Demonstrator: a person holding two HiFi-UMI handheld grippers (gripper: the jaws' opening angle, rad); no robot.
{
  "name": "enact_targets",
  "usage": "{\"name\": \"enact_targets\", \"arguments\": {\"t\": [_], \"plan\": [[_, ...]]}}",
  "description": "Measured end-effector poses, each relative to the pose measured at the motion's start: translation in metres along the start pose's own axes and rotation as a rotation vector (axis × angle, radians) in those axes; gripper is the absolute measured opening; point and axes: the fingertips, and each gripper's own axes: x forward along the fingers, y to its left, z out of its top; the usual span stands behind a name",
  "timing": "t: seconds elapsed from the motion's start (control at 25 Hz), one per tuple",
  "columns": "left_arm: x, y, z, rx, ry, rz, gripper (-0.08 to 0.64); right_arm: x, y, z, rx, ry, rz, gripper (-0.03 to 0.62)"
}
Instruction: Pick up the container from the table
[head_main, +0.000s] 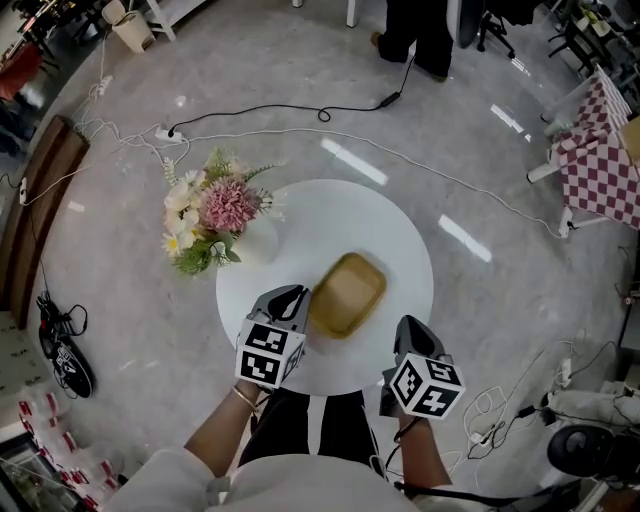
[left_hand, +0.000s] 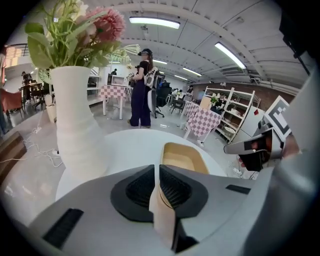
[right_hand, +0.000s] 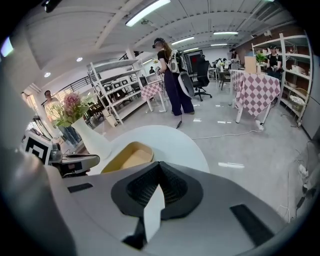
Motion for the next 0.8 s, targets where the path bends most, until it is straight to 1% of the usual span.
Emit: {"name": "enact_targets", "arguments": {"t": [0.12, 0.24, 0.36, 0.56, 0.68, 0.8], "plan": [[0.004, -0.004, -0.004, 0.02, 0.014, -0.025, 0.022, -0.001, -0.002, -0.006, 0.001, 0.01, -0.004, 0.025], [0.012, -0.006, -0.008, 0.029, 0.032, -0.052, 0.098, 0.0, -0.003, -0.011, 0.003, 0.019, -0.007, 0.025], [0.018, -0.005, -0.012, 0.047, 0.05, -0.072, 0.106, 0.002, -0.003, -0.016, 0.003, 0.028, -0.011, 0.025], [0.03, -0.009, -0.019, 0.077, 0.096, -0.126, 0.157, 0.003, -0.007, -0.024, 0.005, 0.045, -0.018, 0.025], [0.037, -0.011, -0.02, 0.074, 0.107, -0.149, 0.166, 0.003, -0.011, -0.027, 0.008, 0.054, -0.023, 0.025], [0.043, -0.013, -0.021, 0.067, 0.118, -0.152, 0.164, 0.004, -0.013, -0.03, 0.013, 0.061, -0.025, 0.025]]}}
